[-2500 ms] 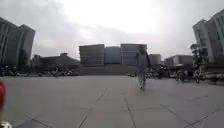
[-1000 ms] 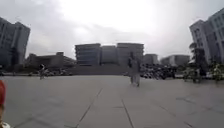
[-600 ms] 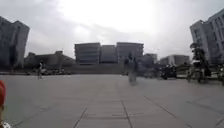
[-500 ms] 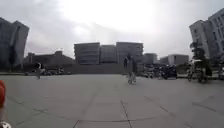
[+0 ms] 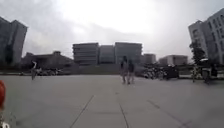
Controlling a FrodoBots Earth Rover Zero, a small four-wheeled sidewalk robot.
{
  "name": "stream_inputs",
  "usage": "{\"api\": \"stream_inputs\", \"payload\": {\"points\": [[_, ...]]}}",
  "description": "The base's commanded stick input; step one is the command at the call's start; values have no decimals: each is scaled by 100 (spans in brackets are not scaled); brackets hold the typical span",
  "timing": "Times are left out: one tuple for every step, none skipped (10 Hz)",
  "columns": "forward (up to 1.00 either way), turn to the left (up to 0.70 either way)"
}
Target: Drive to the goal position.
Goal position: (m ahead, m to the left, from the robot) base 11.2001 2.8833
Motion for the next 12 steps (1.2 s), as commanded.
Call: {"api": "stream_inputs", "payload": {"points": [[100,0],[100,0],[100,0],[100,0],[100,0],[100,0],[100,0],[100,0],[100,0],[100,0],[100,0],[100,0]]}}
